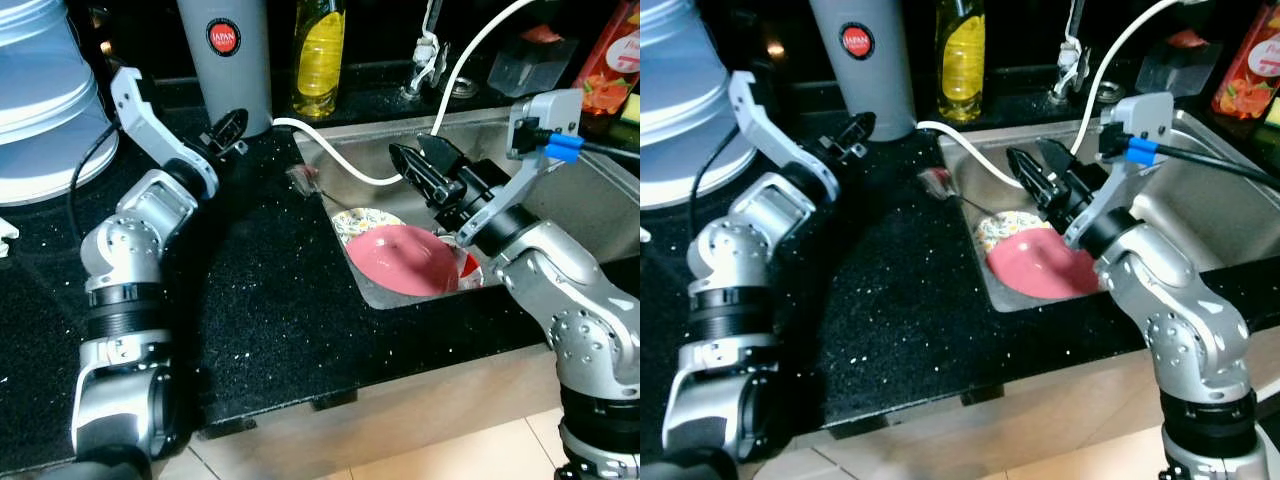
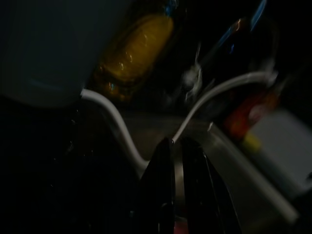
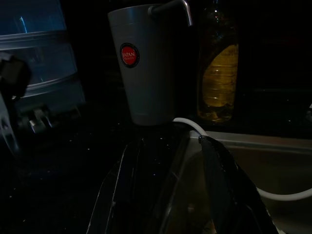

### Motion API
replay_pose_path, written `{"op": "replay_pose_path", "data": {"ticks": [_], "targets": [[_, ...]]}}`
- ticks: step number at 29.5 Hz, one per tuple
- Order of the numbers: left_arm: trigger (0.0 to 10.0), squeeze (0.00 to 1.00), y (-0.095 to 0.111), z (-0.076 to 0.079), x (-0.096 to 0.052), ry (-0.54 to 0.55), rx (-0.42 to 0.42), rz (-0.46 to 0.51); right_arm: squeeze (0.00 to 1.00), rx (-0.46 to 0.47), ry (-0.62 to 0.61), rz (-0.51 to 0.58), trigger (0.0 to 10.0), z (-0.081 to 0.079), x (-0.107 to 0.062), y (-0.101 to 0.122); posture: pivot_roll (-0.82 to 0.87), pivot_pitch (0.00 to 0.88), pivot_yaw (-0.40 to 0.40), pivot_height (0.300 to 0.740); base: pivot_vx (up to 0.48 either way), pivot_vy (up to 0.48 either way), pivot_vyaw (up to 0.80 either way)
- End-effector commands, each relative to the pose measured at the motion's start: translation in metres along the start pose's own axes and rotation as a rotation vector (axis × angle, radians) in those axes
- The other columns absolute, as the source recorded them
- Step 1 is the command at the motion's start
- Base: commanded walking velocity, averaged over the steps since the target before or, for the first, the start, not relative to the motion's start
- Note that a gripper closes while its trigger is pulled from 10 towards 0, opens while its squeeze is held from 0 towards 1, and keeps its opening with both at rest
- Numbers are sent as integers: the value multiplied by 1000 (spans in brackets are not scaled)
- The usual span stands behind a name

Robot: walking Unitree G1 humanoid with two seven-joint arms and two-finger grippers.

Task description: Kitchen organization

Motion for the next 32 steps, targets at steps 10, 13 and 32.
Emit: {"op": "replay_pose_path", "data": {"ticks": [10, 13, 32], "targets": [[10000, 0, -11, 3, -1, 60, 378, -87, 0, -16, -19, 26, 10000, 3, -7, 5, -196, 167, 29, 740, 0, 0, 0], [10000, 0, -17, 8, -4, 22, 454, -123, 0, -24, -35, 26, 10000, 5, -7, 4, -193, 166, 28, 740, 0, 0, 0], [10000, 0, -19, 13, -28, 192, 720, 63, 0, 115, -252, 104, 10000, 29, 0, -6, -163, 133, 14, 740, 0, 0, 0]]}}
Point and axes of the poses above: a point about 5 cm out from each wrist's last joint towards the gripper, its own x axis pointing out of the wrist towards the gripper, its own y axis along the axis of the wrist's last joint, z = x × y, the point moved 3 cm from there along x, pointing out of the wrist towards the gripper, and after that the axes turned 3 degrees about -x, right-handed, at the moved point
